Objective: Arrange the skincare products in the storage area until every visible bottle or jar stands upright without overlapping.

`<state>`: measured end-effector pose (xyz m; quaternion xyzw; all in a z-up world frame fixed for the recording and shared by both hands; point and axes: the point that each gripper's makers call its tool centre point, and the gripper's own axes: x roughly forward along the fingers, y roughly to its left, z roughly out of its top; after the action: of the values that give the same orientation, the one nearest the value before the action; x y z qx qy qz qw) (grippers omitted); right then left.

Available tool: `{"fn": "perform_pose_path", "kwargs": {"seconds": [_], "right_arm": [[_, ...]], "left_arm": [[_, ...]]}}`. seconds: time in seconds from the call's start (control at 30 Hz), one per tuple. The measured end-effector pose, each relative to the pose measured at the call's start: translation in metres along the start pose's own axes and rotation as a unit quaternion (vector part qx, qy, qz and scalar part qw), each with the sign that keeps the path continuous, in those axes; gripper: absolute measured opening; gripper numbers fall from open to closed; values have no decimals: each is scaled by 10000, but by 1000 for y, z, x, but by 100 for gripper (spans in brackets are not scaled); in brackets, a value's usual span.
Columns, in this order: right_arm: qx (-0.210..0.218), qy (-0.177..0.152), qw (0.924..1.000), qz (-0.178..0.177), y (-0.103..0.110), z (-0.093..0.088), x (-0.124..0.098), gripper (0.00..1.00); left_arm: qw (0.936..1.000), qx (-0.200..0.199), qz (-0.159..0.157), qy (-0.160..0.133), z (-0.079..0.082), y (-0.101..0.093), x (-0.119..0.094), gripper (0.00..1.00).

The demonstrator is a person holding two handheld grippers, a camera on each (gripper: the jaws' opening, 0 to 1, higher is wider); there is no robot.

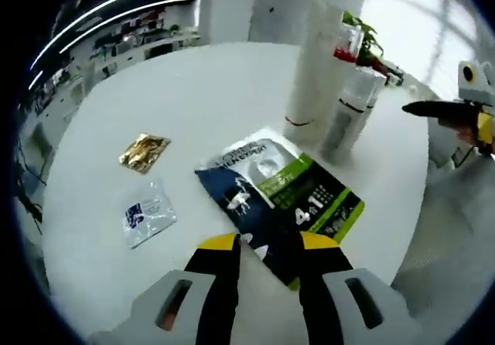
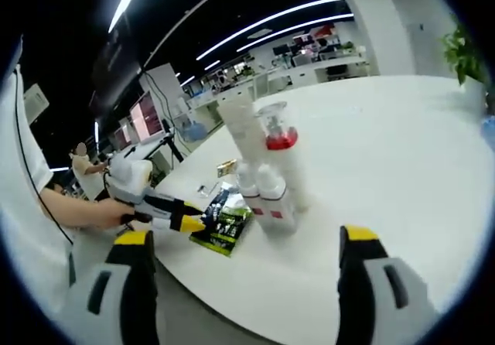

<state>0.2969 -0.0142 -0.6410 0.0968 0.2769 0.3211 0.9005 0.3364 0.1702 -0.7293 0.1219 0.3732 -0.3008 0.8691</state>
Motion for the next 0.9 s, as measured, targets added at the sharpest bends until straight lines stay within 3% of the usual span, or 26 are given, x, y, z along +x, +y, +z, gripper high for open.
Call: {"fn": "perform_pose_path", "kwargs": {"seconds": [0.17, 0.33, 0.5, 0.6, 0.9], "right_arm": [[22, -1, 10000, 14, 1, -1, 1, 99], [28, -3, 10000, 16, 2, -1, 1, 99], [50, -9, 10000, -29, 0, -2, -1, 99], [68, -15, 10000, -50, -2, -2, -2, 99], [73, -28, 10000, -50, -1, -2, -3, 99]], "left_arm": [[9976, 661, -177, -58, 12, -7, 5, 37], [9966, 736, -367, -46, 16, -15, 15, 46], [9950, 825, -542, 179, 8, -17, 23, 49], [9954, 650, -647, 283, 5, -16, 24, 49], [9918, 873, -859, 371, 6, -15, 27, 51]]}}
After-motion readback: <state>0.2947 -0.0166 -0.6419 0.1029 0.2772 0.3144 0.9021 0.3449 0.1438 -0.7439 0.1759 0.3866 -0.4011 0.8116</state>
